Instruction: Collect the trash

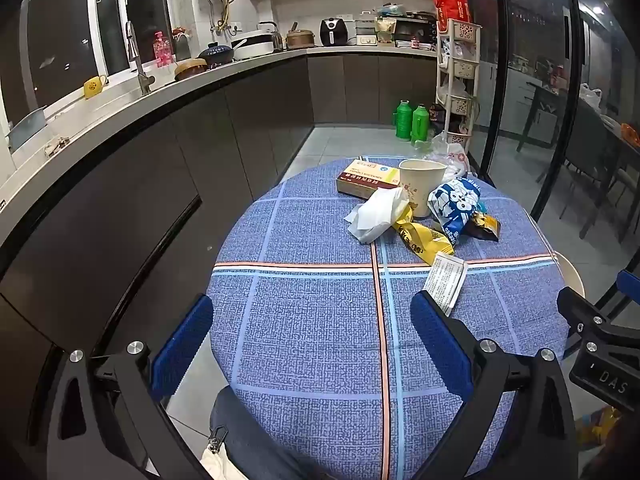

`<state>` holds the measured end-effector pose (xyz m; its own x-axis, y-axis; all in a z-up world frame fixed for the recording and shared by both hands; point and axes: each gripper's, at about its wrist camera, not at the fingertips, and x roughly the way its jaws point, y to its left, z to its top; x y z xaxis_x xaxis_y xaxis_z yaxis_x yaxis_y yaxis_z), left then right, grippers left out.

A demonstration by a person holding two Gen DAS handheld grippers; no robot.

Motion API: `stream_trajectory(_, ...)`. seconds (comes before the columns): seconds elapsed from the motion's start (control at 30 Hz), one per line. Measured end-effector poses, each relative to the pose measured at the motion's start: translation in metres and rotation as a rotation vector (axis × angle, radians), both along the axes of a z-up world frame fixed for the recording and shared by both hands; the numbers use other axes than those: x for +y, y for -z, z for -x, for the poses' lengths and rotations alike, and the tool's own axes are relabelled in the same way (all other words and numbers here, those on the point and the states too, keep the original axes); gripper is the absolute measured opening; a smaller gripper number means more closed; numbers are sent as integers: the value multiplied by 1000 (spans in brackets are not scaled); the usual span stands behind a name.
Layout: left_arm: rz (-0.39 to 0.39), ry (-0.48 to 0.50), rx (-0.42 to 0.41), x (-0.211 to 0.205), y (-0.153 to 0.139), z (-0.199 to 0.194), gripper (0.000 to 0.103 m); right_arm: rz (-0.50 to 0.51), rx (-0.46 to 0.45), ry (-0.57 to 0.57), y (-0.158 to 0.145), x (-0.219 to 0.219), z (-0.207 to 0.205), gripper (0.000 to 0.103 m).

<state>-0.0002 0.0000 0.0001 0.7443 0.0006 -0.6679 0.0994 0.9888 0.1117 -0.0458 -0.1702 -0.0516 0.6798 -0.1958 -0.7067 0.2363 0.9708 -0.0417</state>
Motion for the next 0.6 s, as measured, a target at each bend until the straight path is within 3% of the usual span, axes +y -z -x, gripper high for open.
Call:
stream_trajectory(0.43,-1,6,-15,-3,-2,1,95,2,-27,3,-9,1,5,100)
stream_trajectory(0.6,15,9,-55,2,-25,12,95,23,-75,0,-24,7,7,100)
